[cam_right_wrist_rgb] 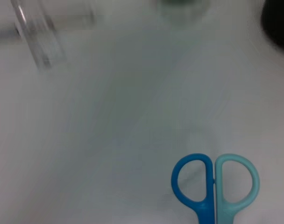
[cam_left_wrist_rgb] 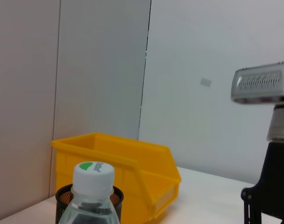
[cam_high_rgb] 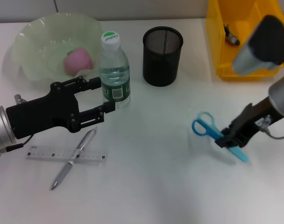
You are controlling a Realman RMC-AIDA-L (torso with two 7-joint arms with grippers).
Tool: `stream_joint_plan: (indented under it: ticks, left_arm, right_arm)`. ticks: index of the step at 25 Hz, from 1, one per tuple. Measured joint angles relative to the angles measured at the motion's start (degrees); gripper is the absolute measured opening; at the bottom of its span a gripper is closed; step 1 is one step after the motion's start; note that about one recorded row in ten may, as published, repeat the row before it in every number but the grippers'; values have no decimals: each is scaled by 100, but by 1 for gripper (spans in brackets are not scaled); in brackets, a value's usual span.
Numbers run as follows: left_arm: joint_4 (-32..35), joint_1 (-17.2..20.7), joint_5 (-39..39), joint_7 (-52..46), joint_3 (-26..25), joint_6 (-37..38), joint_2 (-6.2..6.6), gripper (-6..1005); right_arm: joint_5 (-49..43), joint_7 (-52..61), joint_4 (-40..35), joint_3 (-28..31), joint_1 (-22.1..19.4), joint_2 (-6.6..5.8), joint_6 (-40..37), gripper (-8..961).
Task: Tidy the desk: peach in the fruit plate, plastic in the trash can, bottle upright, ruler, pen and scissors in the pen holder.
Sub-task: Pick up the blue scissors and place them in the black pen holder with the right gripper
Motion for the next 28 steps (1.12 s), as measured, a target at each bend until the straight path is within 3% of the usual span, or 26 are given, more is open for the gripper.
stream_joint_plan:
  ticks: [2, 7, 11, 12, 15, 22, 28]
  left_arm:
    - [0, 1, -2, 0, -5, 40, 0, 694]
    - [0, 2, -3, 0, -8, 110, -11, 694]
    - [0, -33, -3, 0, 12, 183, -16, 694]
    - [0, -42, -3, 0, 16, 194, -17, 694]
    - [0, -43, -3, 0, 20, 195, -18, 693]
    - [0, -17, -2, 0, 38, 273, -19, 693]
    - [-57, -36, -2, 0, 75, 284, -32, 693]
  right_arm:
    - [647, -440, -122, 467, -385, 0, 162, 227]
    - [1886, -1370, 22, 1291, -869, -7, 287, 230]
    - [2558, -1970, 333, 1718, -987, 1, 320, 232]
    - [3091, -2418, 634, 1970, -1025, 3, 375, 233]
    - [3520, -2856, 909, 2173, -1046, 2, 414, 234]
    - [5371, -5210, 2342, 3038, -913, -5, 579, 238]
    - [6654, -6439, 3425, 3195, -663, -9, 911, 242]
